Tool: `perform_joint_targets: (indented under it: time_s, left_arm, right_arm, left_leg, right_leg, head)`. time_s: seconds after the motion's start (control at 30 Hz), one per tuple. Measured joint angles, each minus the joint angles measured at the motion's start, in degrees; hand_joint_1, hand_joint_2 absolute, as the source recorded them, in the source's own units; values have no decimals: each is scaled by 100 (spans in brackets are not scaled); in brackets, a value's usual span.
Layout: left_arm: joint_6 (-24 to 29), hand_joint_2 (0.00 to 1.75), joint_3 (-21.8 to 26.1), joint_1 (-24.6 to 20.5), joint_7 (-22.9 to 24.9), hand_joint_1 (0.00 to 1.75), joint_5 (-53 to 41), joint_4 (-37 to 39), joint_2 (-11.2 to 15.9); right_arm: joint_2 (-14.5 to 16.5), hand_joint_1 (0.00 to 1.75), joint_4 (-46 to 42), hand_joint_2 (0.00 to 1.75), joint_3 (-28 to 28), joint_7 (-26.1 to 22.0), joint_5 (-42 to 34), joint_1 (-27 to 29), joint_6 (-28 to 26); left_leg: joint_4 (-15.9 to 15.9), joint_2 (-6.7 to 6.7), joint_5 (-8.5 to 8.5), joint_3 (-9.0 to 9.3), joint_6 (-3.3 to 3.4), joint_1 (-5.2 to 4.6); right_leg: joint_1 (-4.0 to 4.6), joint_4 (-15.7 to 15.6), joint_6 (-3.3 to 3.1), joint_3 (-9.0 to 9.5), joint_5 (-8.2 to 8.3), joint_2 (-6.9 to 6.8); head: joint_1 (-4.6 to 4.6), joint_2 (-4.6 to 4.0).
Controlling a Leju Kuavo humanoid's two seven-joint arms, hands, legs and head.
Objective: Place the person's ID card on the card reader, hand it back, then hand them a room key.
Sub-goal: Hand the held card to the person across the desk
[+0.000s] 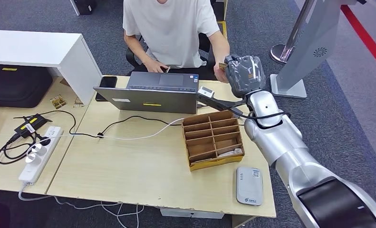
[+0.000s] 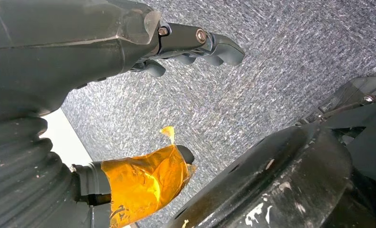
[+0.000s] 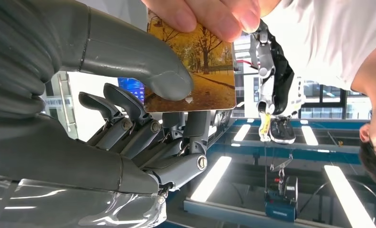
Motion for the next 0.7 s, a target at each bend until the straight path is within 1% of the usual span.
perform_joint_targets:
  time_s: [0.07, 0.2, 0.33, 0.7]
  left_arm:
    - [-4, 175, 0, 1, -3, 0, 0, 0, 1]
    - [-38, 175, -1, 0, -26, 0, 1, 0, 1]
    - [-134, 175, -29, -1, -85, 0, 9, 0, -3]
    - [-28, 175, -37, 1, -23, 0, 113, 0, 1]
  right_arm:
    - [0, 175, 1, 175, 0, 3, 0, 5, 15]
    - [1, 0, 1, 0, 0, 3, 0, 6, 31]
    - [12, 0, 1, 0, 0, -17, -1, 7, 50]
    - [11, 0, 9, 0, 0, 19, 102, 51, 61]
  left_leg:
    - [0, 0, 0, -1, 0, 0]
    - [0, 0, 0, -4, 0, 0]
    - [0, 0, -1, -5, 0, 0]
    - [0, 1, 1, -4, -2, 0]
  right_leg:
    - [0, 0, 0, -1, 0, 0]
    - [0, 0, 0, -4, 0, 0]
    - [0, 0, 0, -6, -1, 1]
    - [0, 0, -3, -7, 2, 1]
  head:
    - [-1, 0]
    - [-1, 0]
    - [0, 0]
    - [0, 0]
